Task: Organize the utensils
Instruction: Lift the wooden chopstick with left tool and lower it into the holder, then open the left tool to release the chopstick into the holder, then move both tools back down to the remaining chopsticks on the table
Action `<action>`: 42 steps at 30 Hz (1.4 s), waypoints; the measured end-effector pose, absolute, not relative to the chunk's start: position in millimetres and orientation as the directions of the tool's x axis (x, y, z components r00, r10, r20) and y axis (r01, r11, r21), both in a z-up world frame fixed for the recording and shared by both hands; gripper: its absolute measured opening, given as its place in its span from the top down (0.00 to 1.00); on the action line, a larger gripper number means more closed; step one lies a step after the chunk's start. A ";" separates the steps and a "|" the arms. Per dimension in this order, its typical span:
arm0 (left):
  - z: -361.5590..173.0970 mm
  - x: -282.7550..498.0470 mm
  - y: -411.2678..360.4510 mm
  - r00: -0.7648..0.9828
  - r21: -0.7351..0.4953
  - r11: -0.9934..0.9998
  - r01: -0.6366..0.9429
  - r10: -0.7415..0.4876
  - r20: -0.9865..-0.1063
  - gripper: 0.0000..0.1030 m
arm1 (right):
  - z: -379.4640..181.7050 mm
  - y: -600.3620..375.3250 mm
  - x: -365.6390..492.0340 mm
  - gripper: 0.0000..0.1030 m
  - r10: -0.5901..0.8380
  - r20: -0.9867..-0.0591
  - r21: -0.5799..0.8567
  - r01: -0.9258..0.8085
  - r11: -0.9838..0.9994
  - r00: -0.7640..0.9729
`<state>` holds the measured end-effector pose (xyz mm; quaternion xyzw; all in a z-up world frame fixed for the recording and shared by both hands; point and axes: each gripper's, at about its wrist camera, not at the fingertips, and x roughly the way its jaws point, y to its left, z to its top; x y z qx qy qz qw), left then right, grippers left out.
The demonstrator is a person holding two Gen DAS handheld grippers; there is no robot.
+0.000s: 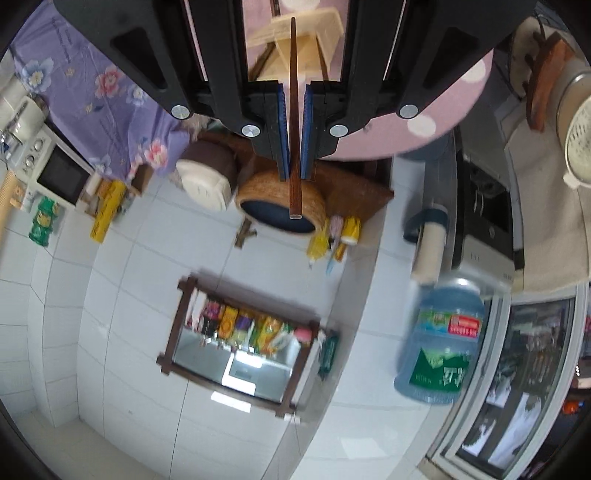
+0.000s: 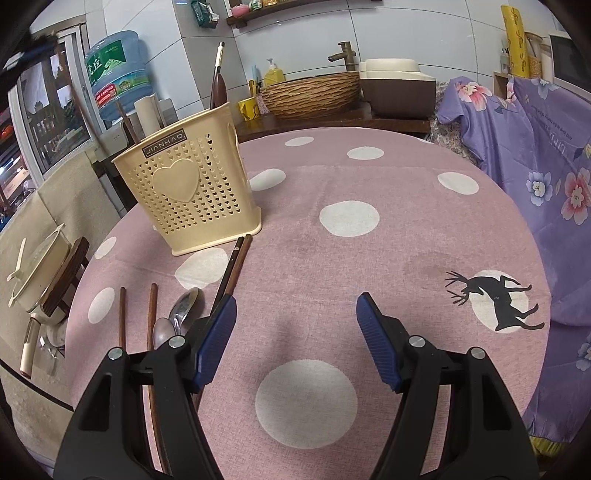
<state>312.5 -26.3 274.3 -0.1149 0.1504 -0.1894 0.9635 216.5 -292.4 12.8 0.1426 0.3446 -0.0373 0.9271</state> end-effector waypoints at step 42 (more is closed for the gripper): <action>81.0 288.9 -35.6 0.759 -0.200 0.963 0.183 -0.268 -0.593 0.21 | 17.6 -276.6 218.8 0.33 0.020 -0.637 0.183 0.126 0.975 0.770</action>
